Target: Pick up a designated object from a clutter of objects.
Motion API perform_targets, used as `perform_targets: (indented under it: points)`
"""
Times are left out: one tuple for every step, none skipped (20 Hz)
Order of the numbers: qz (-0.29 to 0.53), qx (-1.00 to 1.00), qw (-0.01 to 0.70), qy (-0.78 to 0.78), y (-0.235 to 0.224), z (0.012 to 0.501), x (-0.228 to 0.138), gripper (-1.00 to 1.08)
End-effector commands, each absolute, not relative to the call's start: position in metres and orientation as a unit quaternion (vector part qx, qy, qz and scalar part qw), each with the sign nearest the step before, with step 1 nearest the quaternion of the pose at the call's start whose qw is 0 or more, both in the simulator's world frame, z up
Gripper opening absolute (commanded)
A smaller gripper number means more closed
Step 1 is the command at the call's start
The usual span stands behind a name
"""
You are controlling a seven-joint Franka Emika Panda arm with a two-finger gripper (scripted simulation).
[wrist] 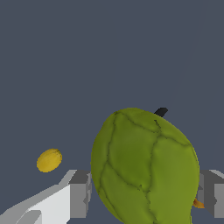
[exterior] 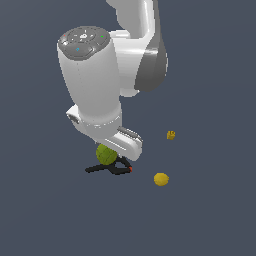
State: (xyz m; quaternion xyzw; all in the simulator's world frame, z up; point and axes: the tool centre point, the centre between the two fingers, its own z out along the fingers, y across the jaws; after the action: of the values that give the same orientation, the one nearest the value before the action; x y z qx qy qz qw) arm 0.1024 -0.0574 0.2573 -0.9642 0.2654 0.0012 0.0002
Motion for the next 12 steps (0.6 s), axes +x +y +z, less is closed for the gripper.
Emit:
perform_targets:
  points:
    - [0.000, -0.964, 0.000, 0.265, -0.059, 0.286, 0.096, -1.00]
    - [0.000, -0.964, 0.000, 0.265, -0.060, 0.296, 0.093, -1.00]
    - [0.000, -0.964, 0.000, 0.265, -0.061, 0.306, 0.091, -1.00]
    - [0.000, -0.964, 0.000, 0.265, -0.062, 0.315, 0.089, -1.00]
    - [0.000, -0.964, 0.000, 0.265, -0.062, 0.323, 0.087, -1.00]
    - [0.000, -0.964, 0.000, 0.265, -0.063, 0.332, 0.085, -1.00]
    - [0.000, -0.964, 0.000, 0.265, -0.064, 0.339, 0.084, -1.00]
    - [0.000, -0.964, 0.000, 0.265, -0.064, 0.346, 0.082, -1.00]
    - [0.000, -0.964, 0.000, 0.265, -0.065, 0.352, 0.081, -1.00]
    - [0.000, -0.964, 0.000, 0.265, -0.065, 0.358, 0.080, -1.00]
    - [0.000, -0.964, 0.000, 0.265, -0.065, 0.363, 0.079, -1.00]
    - [0.000, -0.964, 0.000, 0.265, -0.065, 0.368, 0.078, -1.00]
